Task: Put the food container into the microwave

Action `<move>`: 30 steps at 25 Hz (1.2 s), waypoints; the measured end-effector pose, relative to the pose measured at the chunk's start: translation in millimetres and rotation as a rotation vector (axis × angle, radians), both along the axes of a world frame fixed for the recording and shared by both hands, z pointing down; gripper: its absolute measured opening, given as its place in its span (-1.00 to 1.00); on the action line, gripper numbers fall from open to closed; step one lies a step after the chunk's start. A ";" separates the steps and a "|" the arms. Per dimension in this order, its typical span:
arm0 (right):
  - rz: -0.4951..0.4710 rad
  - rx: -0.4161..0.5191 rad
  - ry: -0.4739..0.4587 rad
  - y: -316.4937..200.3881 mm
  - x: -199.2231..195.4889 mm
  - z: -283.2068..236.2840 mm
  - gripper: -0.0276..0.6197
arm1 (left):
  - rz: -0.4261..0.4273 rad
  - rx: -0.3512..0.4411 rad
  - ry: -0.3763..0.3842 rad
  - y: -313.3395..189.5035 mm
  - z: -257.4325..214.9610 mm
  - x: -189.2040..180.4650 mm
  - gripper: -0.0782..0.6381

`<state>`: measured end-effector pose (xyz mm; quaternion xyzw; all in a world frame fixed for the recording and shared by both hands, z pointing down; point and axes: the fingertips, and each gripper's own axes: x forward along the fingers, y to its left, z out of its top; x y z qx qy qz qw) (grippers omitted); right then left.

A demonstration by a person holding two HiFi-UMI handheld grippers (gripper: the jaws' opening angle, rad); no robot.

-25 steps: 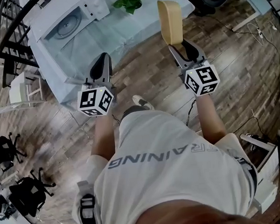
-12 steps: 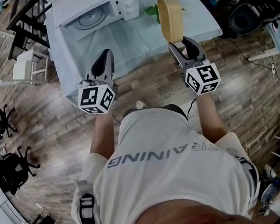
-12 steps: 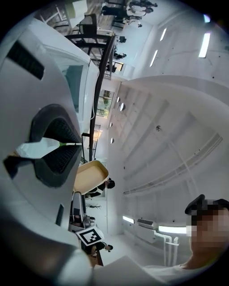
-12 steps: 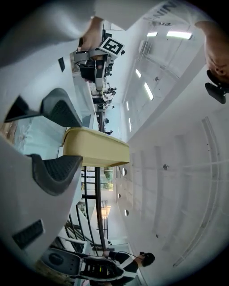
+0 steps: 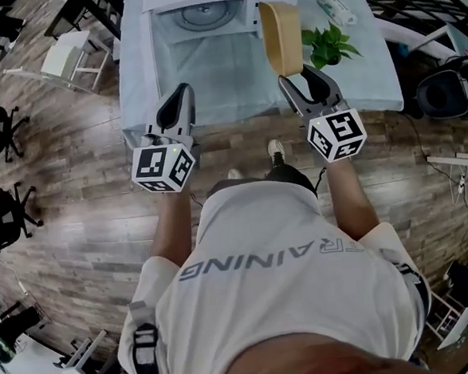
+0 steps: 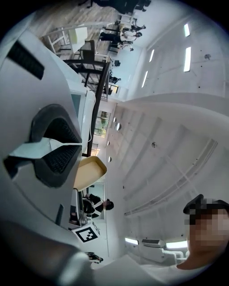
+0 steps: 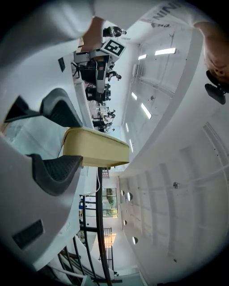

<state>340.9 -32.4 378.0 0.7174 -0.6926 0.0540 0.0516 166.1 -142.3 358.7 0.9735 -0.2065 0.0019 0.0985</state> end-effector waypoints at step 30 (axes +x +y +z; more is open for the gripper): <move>-0.677 -0.267 -0.548 -132.2 8.9 118.5 -0.26 | -0.542 -0.035 -0.107 -19.7 19.4 53.9 -0.67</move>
